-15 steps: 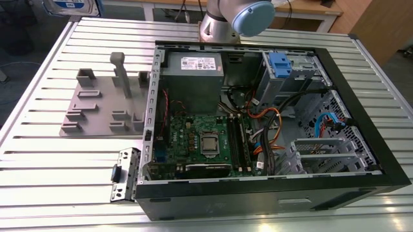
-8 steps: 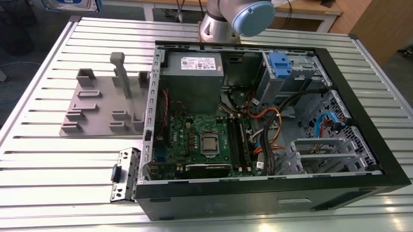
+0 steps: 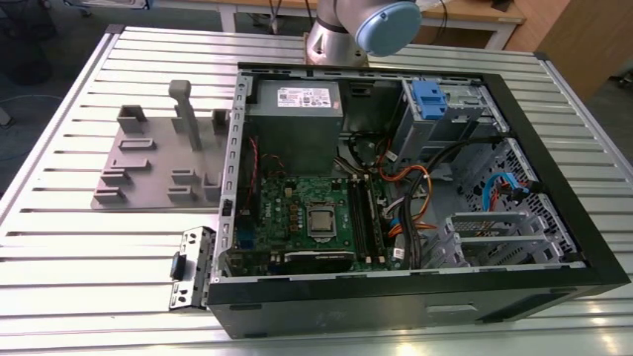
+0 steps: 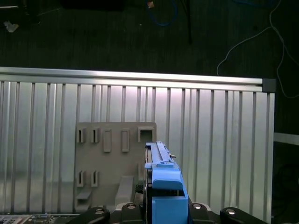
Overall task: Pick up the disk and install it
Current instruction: 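Pick up the disk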
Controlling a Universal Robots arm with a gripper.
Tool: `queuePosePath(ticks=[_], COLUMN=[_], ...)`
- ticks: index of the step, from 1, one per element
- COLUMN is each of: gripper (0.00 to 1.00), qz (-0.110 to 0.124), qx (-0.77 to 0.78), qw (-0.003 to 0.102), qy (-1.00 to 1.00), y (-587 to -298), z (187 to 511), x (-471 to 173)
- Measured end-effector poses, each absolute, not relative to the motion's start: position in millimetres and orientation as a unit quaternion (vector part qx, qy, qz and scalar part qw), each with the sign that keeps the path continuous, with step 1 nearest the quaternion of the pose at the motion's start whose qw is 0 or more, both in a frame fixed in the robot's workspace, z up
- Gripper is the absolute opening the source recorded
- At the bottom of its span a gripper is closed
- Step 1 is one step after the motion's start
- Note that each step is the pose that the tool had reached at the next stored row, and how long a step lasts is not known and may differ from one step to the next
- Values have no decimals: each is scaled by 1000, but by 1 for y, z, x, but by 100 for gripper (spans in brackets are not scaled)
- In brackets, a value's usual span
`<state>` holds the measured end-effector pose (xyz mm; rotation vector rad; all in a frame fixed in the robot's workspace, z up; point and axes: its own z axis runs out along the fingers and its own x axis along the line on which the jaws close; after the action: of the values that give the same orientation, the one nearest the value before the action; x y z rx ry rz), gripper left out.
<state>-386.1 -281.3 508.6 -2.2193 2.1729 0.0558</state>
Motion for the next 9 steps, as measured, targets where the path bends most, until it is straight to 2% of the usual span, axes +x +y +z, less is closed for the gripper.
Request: queuePosePath(ticks=[9], gripper=[36], qz=[18], qx=[-714], qw=[18], qy=[699], y=[-281], z=[517], x=[-386])
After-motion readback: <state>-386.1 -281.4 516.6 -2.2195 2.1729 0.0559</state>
